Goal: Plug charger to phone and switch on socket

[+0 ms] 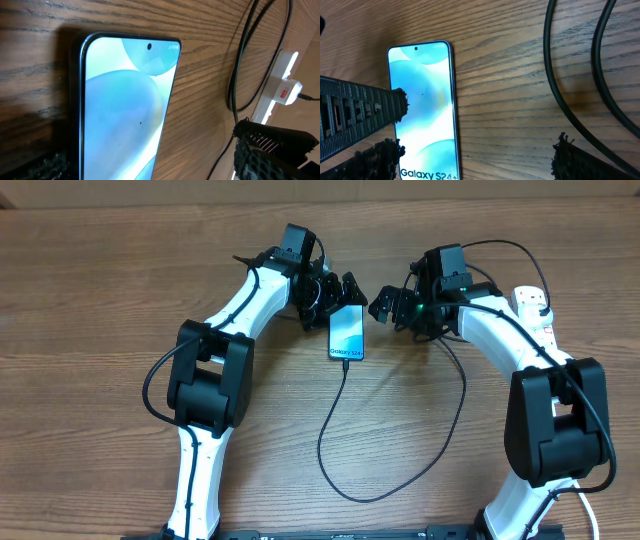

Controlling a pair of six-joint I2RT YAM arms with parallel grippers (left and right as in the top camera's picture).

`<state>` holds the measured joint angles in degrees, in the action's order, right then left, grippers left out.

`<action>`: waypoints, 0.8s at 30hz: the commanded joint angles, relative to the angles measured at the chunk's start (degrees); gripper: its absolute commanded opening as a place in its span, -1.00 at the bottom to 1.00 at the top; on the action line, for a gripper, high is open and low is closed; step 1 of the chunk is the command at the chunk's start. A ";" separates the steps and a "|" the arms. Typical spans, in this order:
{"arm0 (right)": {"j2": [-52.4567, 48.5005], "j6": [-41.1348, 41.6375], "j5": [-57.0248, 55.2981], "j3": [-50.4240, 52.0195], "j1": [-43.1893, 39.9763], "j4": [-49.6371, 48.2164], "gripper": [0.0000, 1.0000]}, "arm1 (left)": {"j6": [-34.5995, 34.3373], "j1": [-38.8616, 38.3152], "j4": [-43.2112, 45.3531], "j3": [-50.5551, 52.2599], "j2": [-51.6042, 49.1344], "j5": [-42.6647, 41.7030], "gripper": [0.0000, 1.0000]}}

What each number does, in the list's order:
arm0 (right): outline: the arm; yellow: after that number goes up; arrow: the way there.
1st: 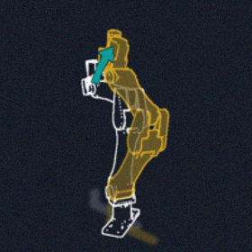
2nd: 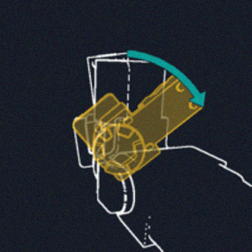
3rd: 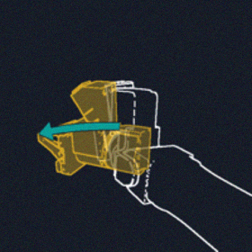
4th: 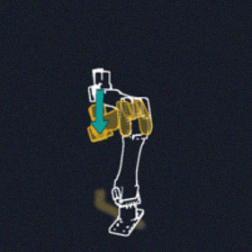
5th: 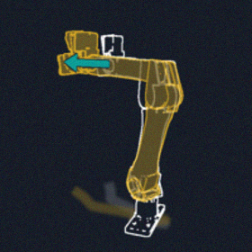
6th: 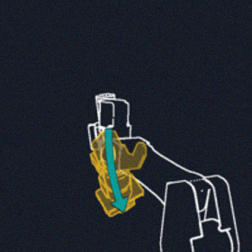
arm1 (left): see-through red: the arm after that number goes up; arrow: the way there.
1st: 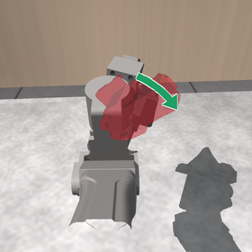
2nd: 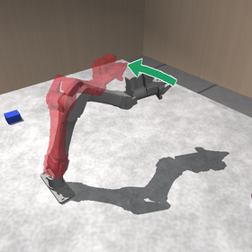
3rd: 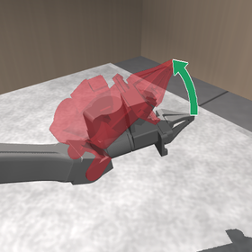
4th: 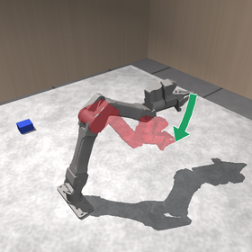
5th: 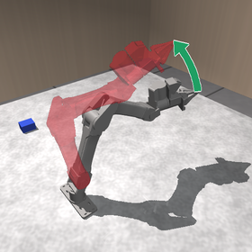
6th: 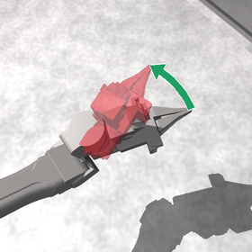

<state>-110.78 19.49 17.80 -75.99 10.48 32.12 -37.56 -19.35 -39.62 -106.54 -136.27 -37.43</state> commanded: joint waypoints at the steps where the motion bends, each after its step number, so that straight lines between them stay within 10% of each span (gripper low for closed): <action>1: 2.03 0.24 0.31 -1.33 -0.48 -0.33 1.00 | -0.17 0.98 -1.75 2.29 -3.15 7.65 0.99; 24: 2.03 0.22 0.24 -1.33 -0.50 0.04 1.00 | 3.61 5.90 -2.45 0.24 -1.88 6.97 1.00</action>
<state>-110.78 19.51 17.80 -75.99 10.48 32.53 -37.26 -14.11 -40.93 -106.89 -136.18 -37.43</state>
